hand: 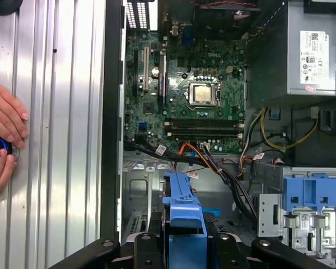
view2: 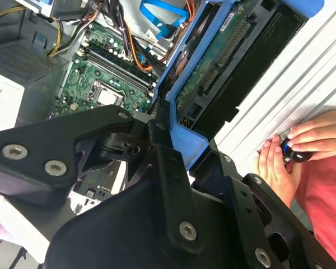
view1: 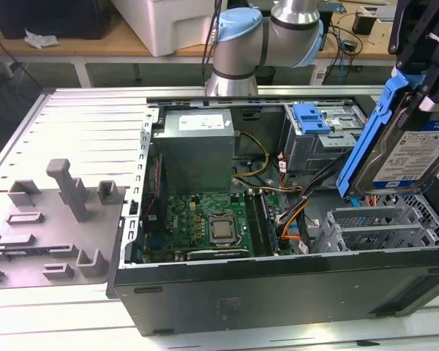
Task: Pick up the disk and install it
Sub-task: 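Insert the disk into the insertion slot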
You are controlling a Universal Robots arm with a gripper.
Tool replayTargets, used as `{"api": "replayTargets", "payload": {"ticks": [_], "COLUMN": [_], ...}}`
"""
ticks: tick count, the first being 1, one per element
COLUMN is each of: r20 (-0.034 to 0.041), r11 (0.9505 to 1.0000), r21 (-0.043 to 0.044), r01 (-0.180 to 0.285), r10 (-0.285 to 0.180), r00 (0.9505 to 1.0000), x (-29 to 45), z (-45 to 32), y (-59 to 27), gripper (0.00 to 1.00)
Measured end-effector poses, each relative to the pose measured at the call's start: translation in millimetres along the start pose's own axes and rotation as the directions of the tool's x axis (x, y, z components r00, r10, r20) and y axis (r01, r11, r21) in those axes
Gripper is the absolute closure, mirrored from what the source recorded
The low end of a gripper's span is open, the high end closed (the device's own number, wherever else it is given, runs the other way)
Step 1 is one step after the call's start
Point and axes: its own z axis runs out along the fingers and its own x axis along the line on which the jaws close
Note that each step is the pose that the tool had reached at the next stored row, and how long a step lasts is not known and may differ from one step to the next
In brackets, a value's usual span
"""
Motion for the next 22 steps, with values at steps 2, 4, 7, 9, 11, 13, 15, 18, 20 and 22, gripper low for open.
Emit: {"api": "replayTargets", "payload": {"ticks": [2,4,7,9,11,13,15,18,20,22], "r20": [0.0002,0.0001,0.0002,0.0003,0.0001,0.0001,-0.0001,-0.0007,-0.0008,-0.0006], "r11": [1.0,1.0,1.0,1.0,1.0,1.0,1.0,1.0,0.9999,0.9999], "r21": [0.0001,0.0,0.0,0.0,0.0,0.0,0.0,-0.0002,-0.0003,-0.0003], "r01": [0.001,0.001,0.001,0.001,0.001,0.002,0.004,0.009,0.012,0.014], "r10": [-0.001,-0.001,-0.001,-0.001,-0.001,-0.002,-0.004,-0.009,-0.012,-0.014], "r00": [1.0,1.0,1.0,1.0,1.0,1.0,1.0,1.0,0.9999,0.9999], "x": [0.3,0.5,1.0,1.6,2.1,2.7,3.1,4.0,4.5,5.3], "z": [0.6,1.1,1.6,2.0,2.1,2.4,2.7,3.4,4.0,4.8], "y": [0.0,0.0,0.0,0.0,-0.1,-0.1,-0.4,-1.0,-1.2,-1.4], "gripper": [0.63,0.63,0.63,0.63,0.63,0.63,0.63,0.63,0.63,0.63]}}
